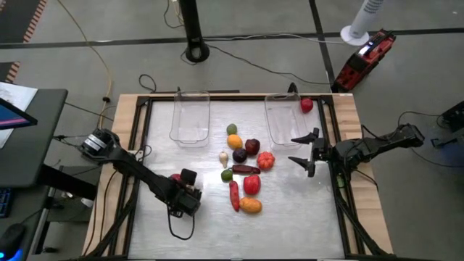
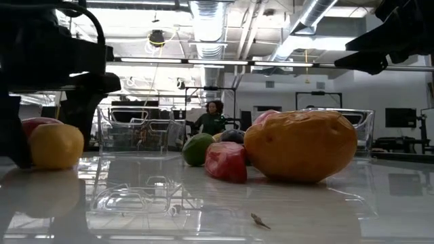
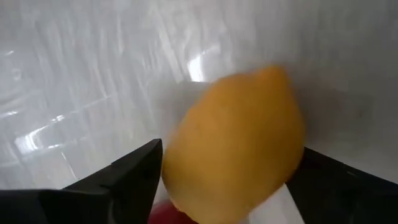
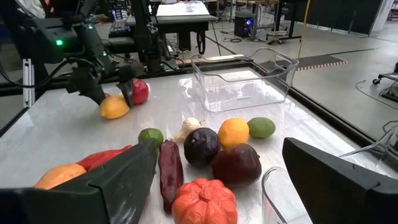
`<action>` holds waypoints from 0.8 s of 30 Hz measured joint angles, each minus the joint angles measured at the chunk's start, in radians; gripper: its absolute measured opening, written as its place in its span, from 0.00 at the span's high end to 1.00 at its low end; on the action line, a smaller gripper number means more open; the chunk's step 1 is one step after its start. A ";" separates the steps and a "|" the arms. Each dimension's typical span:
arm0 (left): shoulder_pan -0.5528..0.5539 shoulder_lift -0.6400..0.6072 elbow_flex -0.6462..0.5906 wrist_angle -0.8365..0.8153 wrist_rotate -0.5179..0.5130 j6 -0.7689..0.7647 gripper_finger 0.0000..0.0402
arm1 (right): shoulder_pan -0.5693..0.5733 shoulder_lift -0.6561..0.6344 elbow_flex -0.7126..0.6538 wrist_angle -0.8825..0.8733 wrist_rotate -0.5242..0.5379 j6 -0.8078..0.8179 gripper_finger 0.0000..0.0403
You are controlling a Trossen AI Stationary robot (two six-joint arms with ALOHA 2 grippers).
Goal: Sort produce into baskets
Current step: Put the bottom lemon into the left transparent bin
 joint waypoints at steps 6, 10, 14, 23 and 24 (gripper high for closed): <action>0.038 -0.005 0.000 0.000 -0.014 0.023 0.44 | 0.000 0.000 0.000 0.000 0.021 -0.005 0.08; 0.098 -0.007 0.000 -0.002 -0.017 0.067 0.44 | -0.016 0.000 0.000 0.000 0.023 0.016 0.08; 0.198 -0.044 0.002 -0.006 -0.056 0.111 0.43 | -0.040 0.000 0.000 0.000 0.022 0.026 0.08; 0.407 -0.234 0.107 -0.007 -0.038 0.157 0.39 | -0.099 0.000 0.000 0.000 0.018 0.019 0.08; 0.428 -0.259 0.110 -0.007 -0.058 0.156 0.39 | -0.105 0.000 0.000 0.000 0.017 0.018 0.08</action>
